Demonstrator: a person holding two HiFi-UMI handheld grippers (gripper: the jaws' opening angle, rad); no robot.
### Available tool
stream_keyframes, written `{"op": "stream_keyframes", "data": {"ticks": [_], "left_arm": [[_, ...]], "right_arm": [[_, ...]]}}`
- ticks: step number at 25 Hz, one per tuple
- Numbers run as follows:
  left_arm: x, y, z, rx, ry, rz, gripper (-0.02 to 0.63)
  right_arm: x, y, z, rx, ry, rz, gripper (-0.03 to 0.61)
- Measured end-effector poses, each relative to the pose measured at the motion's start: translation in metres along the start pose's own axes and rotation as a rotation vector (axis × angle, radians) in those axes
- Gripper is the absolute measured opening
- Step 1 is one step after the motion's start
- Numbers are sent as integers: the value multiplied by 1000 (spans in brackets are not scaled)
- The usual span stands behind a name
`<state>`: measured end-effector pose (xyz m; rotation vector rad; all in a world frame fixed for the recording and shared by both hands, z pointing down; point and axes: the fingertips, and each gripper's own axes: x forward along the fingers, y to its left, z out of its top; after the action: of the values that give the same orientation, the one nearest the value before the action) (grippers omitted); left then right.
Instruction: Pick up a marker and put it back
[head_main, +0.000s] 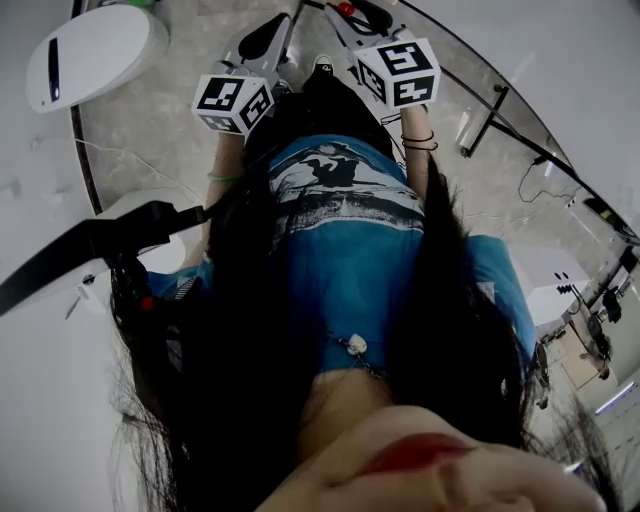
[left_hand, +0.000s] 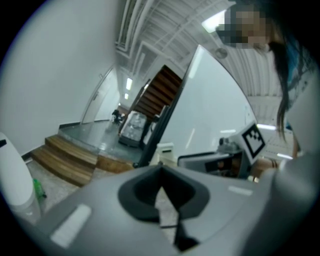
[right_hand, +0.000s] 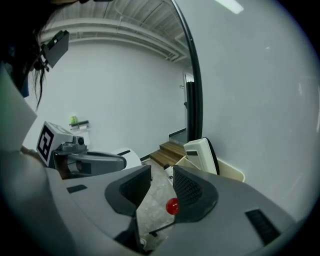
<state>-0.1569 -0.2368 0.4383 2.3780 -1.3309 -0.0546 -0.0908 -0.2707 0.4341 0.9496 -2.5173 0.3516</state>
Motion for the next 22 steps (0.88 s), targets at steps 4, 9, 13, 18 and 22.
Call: {"op": "stream_keyframes", "data": {"ticks": [4, 9, 13, 18, 22], "left_arm": [[5, 8, 11, 8, -15, 28, 0], [7, 18, 19, 13, -31, 65, 0], [8, 26, 26, 21, -45, 86, 0], [8, 33, 31, 25, -55, 107, 0], [11, 32, 32, 27, -51, 107, 0]], "right_arm": [[20, -4, 0, -131, 77, 6, 121], [45, -4, -7, -286, 170, 11, 121], [60, -1, -10, -294, 215, 36, 120], [65, -3, -11, -334, 249, 27, 118], [65, -3, -10, -324, 245, 28, 100]]}}
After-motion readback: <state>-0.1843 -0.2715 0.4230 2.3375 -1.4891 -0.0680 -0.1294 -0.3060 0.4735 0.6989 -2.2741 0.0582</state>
